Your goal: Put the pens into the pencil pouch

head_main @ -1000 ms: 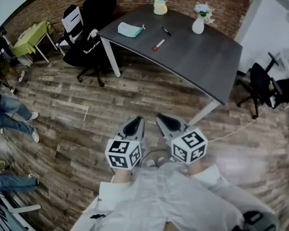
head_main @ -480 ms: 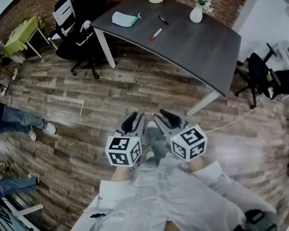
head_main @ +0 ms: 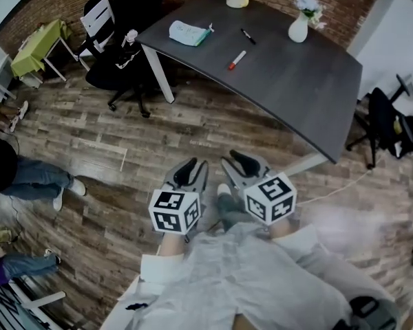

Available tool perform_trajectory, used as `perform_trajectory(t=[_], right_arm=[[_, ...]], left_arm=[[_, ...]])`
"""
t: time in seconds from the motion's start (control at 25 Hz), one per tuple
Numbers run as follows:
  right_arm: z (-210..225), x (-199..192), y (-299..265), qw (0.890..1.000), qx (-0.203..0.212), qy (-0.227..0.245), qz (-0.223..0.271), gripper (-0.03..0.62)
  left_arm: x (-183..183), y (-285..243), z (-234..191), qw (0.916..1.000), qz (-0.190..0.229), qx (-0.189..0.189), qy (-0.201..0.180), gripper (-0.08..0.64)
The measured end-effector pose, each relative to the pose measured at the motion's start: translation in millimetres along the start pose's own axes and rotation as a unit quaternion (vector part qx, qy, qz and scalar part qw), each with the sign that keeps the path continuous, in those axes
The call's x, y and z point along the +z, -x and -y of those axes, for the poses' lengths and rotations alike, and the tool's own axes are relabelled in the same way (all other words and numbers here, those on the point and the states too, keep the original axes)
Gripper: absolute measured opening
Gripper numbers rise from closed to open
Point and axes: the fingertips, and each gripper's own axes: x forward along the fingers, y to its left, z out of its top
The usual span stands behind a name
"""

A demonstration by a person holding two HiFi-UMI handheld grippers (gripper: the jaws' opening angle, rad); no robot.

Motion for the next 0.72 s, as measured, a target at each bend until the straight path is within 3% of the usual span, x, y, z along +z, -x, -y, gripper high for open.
perform_trajectory(t=[0.44,0.72], right_arm=[[101.1,82.8,-81.1,1.0,0.014,0.017,0.017,0.084],[140.1,98.2,-111.1,1.0,0.024,0.008,0.008,0.084]], left_arm=[[94.9,-111.8,-43.1,0.9999,0.008,0.002,-0.012,0.092],[122.3,-149.9,-63.0,0.9998,0.009,0.014,-0.009,0.092]])
